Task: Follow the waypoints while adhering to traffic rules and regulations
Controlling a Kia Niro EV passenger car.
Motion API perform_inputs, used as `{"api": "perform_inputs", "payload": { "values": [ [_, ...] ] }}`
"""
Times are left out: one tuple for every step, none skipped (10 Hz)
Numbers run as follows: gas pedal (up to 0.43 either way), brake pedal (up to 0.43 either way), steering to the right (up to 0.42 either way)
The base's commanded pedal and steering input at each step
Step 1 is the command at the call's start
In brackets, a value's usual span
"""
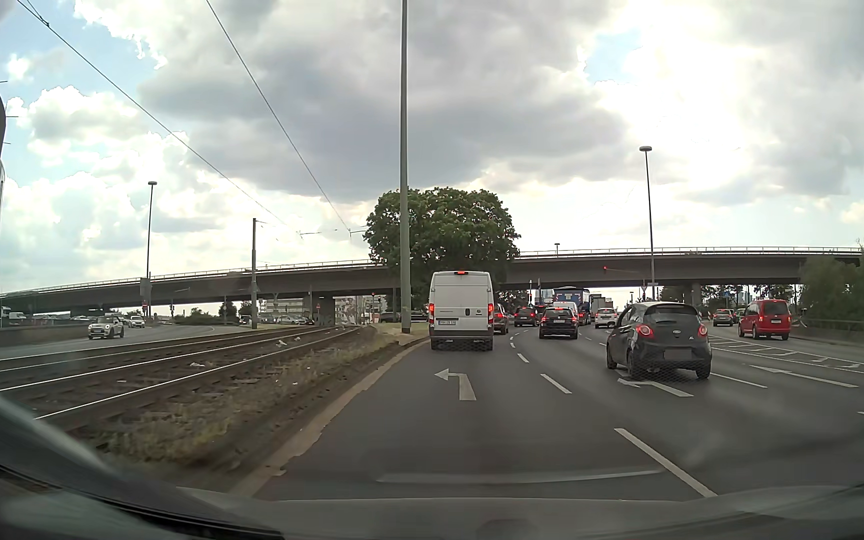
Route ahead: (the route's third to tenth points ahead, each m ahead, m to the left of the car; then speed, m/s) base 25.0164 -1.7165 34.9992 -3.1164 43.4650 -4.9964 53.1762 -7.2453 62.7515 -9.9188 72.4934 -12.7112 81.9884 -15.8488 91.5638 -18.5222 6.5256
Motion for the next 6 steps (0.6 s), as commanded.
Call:
{"api": "perform_inputs", "payload": {
  "values": [
    [0.000,0.037,0.000],
    [0.000,0.037,0.000],
    [0.000,0.037,0.000],
    [0.000,0.037,0.000],
    [0.000,0.037,0.000],
    [0.000,0.037,0.000]
  ]
}}
